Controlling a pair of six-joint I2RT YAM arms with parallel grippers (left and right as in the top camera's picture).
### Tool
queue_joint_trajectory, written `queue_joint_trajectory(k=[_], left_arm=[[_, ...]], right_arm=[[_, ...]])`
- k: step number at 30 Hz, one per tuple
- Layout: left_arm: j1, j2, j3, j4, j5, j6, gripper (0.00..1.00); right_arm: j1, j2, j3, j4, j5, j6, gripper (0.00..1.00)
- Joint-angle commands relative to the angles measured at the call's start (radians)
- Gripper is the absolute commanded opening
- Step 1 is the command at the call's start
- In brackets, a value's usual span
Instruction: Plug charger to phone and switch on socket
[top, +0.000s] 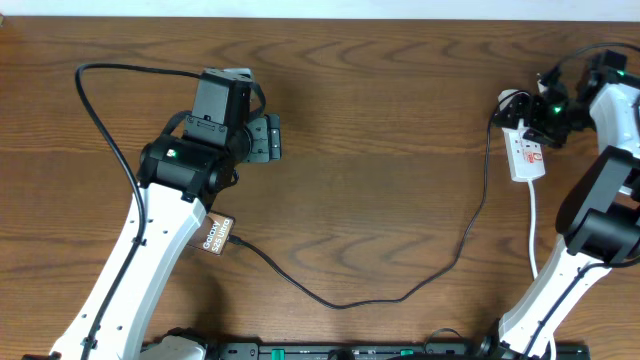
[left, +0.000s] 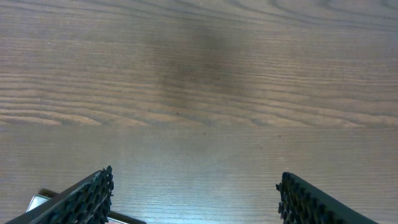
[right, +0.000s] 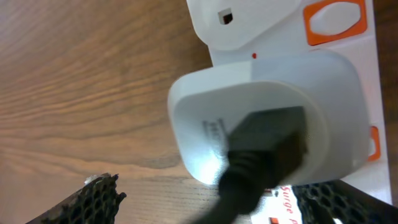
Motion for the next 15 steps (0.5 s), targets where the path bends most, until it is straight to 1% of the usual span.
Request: queue_joint_trajectory(k=[1, 5, 7, 9, 15], left_arm=[[0.0, -0.009, 0.016, 0.001, -0.016, 0.016, 0.83], [0.0, -0.009, 0.016, 0.001, -0.016, 0.016, 0.83], [0.0, -0.009, 0.016, 0.001, -0.016, 0.016, 0.83], [0.0, -0.009, 0.016, 0.001, -0.016, 0.016, 0.83], [0.0, -0.009, 0.016, 0.001, -0.016, 0.016, 0.83]], right_arm=[[0.021, -0.083, 0.014, -0.008, 0.201, 0.137, 0.89], [0.02, -0.224, 0.02, -0.016, 0.417, 0.3, 0.92], [0.022, -0.304, 0.02, -0.031, 0.502, 0.38, 0.99], [0.023, -0.391, 0.02, -0.048, 0.547, 0.443, 0.99], [0.023, -0.587, 0.02, -0.053, 0.544, 0.456, 0.99]])
